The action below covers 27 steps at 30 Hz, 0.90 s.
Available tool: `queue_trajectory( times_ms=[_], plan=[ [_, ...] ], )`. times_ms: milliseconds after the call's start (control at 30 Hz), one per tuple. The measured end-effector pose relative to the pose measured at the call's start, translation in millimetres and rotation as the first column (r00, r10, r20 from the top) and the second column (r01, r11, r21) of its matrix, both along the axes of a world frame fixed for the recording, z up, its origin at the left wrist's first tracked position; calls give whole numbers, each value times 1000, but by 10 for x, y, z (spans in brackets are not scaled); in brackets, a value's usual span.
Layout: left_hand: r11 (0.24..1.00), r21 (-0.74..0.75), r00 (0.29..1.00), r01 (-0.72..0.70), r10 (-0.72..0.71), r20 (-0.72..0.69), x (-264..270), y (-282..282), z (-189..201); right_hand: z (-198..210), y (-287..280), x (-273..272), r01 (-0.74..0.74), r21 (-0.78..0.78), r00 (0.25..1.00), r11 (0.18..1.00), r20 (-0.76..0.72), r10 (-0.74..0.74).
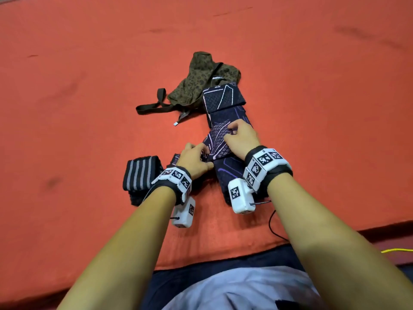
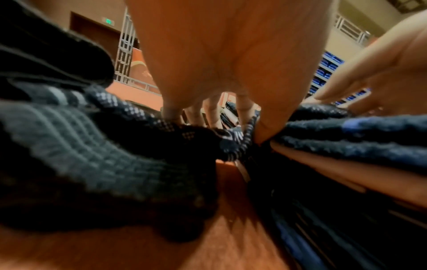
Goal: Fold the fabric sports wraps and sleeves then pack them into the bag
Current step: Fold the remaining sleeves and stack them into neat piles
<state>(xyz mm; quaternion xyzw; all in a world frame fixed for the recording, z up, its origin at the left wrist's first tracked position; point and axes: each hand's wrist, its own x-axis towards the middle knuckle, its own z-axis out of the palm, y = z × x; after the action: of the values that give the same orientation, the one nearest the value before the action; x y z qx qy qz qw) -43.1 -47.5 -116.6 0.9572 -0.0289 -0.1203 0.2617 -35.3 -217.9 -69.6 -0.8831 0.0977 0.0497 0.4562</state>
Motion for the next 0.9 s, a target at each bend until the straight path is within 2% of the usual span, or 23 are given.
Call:
queue_trajectory(
  times_ms=[100, 200, 300, 400, 567, 667, 733, 800, 900],
  plan=[
    [997, -76, 994, -21, 29, 103, -13, -20, -17, -88, -28, -134, 129, -61, 990, 990, 67, -125],
    [951, -275, 973, -141, 184, 138, -26, -69, 58, -124, -49, -236, 136, 153, 986, 979, 79, -149],
    [823, -539, 955, -182, 279, 104, -38, -154, 197, -202, -33, -340, 10, 267, 999, 964, -33, -1],
    [724, -674, 984, -145, 177, -22, -36, -256, 331, -262, -23, -398, -122, 258, 988, 958, -60, 142],
    [651, -734, 970, -193, 12, -244, -25, -192, 365, -255, -103, -328, -80, 288, 995, 954, -35, 93],
    [670, -685, 958, -285, 175, -227, 45, -102, 217, -270, -142, -310, -79, 204, 993, 976, -70, 95],
    [695, -632, 938, -343, 281, -200, 91, -23, 98, -296, -161, -279, -78, 232, 990, 970, -98, 103],
    [714, -601, 932, -360, 302, -199, 108, 52, 28, -314, -175, -251, -65, 302, 984, 951, -140, 112],
    [728, -600, 943, -332, 252, -217, 96, 69, 63, -410, -206, -209, -63, 380, 967, 923, -205, 151]
  ],
)
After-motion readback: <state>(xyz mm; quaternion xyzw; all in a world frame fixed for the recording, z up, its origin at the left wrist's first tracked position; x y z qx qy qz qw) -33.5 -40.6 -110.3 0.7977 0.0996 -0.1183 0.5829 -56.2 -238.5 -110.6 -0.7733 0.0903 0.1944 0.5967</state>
